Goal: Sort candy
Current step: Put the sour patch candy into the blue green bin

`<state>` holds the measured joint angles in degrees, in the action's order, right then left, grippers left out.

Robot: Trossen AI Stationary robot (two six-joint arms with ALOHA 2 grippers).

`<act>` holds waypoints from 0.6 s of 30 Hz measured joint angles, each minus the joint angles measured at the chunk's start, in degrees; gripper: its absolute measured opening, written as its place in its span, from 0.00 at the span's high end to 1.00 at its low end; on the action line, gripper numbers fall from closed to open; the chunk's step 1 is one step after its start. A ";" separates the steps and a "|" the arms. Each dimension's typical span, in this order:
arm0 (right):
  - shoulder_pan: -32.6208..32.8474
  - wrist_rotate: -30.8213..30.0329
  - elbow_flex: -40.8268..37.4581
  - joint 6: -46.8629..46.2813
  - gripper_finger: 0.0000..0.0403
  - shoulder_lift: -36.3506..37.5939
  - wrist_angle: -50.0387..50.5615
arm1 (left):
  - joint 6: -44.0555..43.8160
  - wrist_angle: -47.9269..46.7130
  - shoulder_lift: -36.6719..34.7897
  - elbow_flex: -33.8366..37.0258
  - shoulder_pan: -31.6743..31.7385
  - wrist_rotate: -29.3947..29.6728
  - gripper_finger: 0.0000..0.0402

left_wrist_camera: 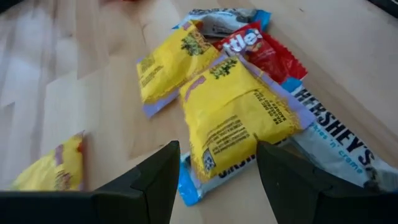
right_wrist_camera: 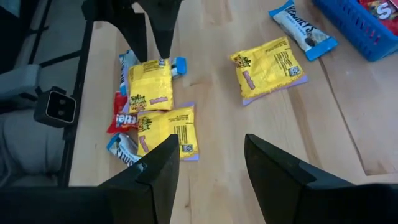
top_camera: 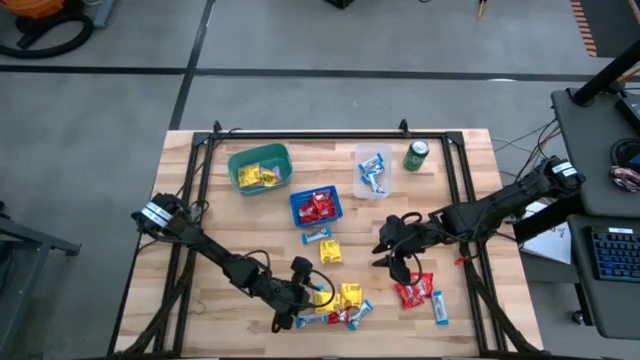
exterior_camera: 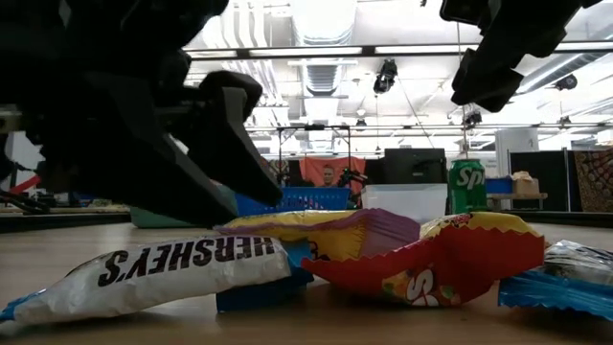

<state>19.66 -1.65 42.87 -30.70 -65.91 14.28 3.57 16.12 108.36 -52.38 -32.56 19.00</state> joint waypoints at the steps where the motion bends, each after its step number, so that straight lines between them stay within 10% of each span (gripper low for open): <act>1: 0.00 0.00 0.00 -0.20 0.58 0.00 -0.04 | 0.25 0.76 0.44 0.00 0.16 -0.65 0.51; 10: 0.00 0.01 0.00 -0.93 0.58 0.00 -0.04 | -0.07 3.78 2.08 -0.02 1.68 -4.09 0.56; 18: 0.00 0.00 0.00 -0.89 0.58 0.00 -0.06 | -0.57 3.54 1.97 -0.02 1.70 -4.83 0.86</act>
<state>19.66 -1.65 42.87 -31.59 -65.91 14.22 3.01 19.66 110.32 -52.40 -30.85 14.17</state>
